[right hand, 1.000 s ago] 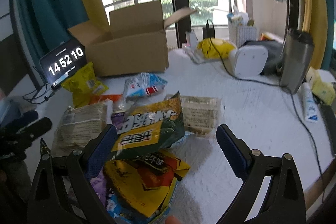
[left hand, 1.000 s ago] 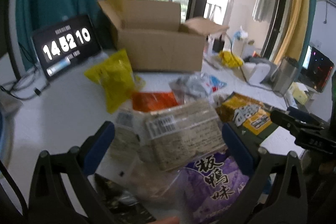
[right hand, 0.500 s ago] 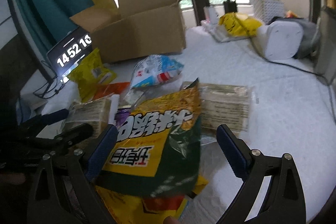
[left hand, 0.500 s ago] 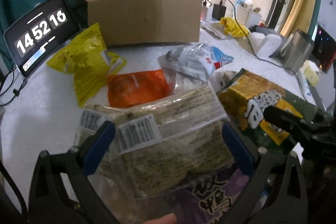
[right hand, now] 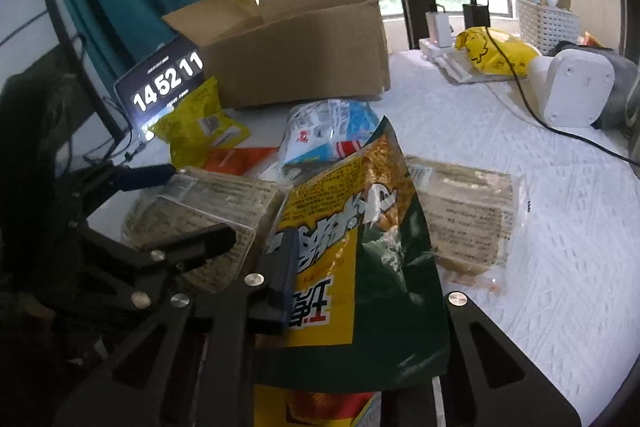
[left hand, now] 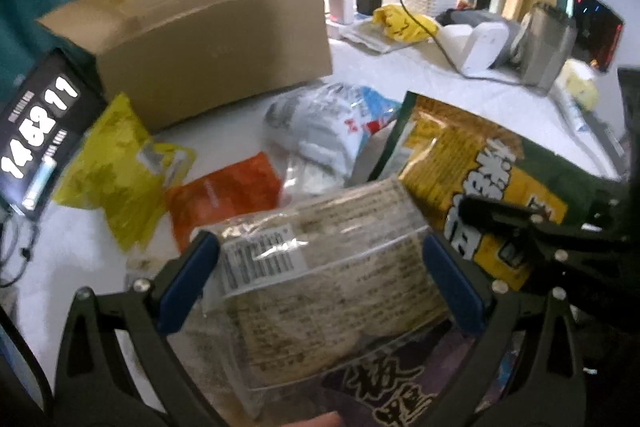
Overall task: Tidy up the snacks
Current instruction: 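Grasp the clear cracker bag with the left tool while the right tool grasps the yellow-green chip bag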
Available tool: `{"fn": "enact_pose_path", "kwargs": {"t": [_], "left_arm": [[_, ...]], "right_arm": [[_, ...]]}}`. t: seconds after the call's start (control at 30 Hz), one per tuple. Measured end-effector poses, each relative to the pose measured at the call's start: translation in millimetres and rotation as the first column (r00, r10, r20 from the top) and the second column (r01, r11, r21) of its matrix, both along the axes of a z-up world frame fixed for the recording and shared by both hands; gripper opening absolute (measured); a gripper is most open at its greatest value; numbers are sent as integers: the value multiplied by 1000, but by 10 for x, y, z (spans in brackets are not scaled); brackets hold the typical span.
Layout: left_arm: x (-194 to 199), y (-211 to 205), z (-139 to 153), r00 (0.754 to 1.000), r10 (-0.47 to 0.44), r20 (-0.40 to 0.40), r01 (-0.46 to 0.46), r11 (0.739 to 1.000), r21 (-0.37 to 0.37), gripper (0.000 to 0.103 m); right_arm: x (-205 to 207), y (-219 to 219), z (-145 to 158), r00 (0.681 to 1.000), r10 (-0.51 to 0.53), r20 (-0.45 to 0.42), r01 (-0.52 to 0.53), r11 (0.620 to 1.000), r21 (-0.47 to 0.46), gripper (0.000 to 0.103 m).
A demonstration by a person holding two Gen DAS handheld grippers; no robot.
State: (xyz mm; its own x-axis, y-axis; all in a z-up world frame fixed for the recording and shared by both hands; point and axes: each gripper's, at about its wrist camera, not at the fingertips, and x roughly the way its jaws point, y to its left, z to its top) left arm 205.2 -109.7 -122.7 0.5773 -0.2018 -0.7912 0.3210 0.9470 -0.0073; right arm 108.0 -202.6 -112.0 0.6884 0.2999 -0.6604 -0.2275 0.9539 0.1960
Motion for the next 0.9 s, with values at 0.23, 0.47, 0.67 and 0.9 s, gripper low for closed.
{"fn": "enact_pose_path", "kwargs": {"t": [0.23, 0.47, 0.67, 0.9], "left_arm": [[185, 31, -36, 997, -8, -80, -1, 994, -109, 101], [93, 202, 121, 995, -65, -69, 39, 944, -328, 61], [2, 106, 114, 998, -39, -47, 31, 988, -152, 39], [47, 696, 92, 993, 106, -49, -110, 990, -91, 84]], "right_arm": [[7, 30, 12, 999, -7, 33, 8, 1000, -6, 18], [31, 59, -6, 1000, -15, 26, 15, 1000, 1, 17], [35, 238, -33, 1000, 10, 17, -10, 1000, -26, 17], [68, 105, -37, 1000, -26, 5, 27, 999, -29, 18]]}}
